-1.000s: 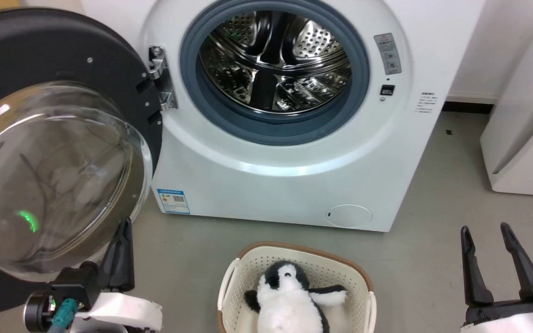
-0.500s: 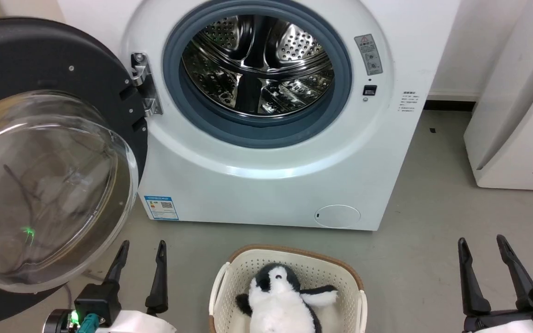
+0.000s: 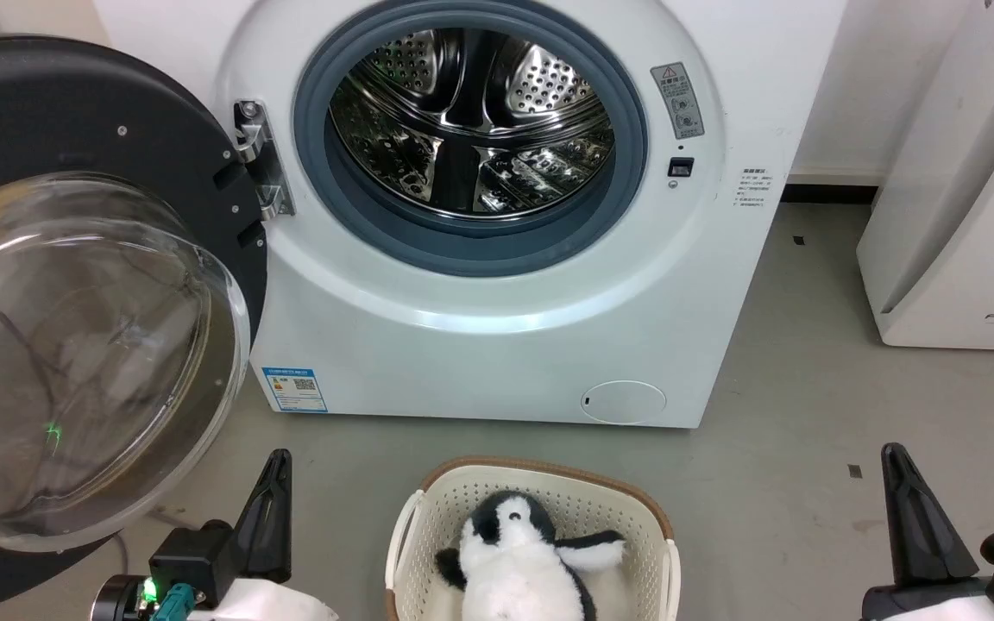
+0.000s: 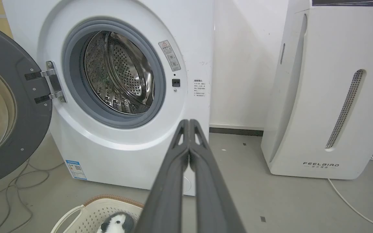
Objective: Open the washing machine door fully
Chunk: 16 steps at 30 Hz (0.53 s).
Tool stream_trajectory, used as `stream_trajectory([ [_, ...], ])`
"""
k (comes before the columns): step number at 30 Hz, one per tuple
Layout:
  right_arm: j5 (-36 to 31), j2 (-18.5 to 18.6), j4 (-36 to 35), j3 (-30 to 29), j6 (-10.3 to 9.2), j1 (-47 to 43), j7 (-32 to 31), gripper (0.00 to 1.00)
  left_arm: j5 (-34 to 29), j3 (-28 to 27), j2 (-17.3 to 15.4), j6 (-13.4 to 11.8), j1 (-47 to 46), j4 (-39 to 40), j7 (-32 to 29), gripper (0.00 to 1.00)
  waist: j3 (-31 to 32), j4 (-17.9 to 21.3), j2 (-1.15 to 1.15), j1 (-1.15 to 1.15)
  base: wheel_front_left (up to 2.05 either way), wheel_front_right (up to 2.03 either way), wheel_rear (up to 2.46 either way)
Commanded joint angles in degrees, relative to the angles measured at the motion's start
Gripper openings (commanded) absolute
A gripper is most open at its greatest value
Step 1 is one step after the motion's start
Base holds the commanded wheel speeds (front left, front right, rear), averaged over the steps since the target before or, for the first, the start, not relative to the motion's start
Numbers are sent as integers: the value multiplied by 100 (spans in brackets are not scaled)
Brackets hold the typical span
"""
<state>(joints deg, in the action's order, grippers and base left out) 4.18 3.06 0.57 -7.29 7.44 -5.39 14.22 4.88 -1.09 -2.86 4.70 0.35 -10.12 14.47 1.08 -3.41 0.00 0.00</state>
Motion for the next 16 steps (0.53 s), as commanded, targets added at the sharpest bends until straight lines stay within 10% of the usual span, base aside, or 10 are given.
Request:
stream_trajectory([
  [1, -20, -1, -3, 18, 0, 27, -25, 0, -24, -5, 0, -23, -2, 34, -33, 0, -1, 4, 0, 0, 0, 0, 0],
  [16, -77, -3, -11, 120, 1, 100, -225, 0, -91, 12, 0, -87, -7, 174, -235, 0, -17, 52, 0, 0, 0, 0, 0],
])
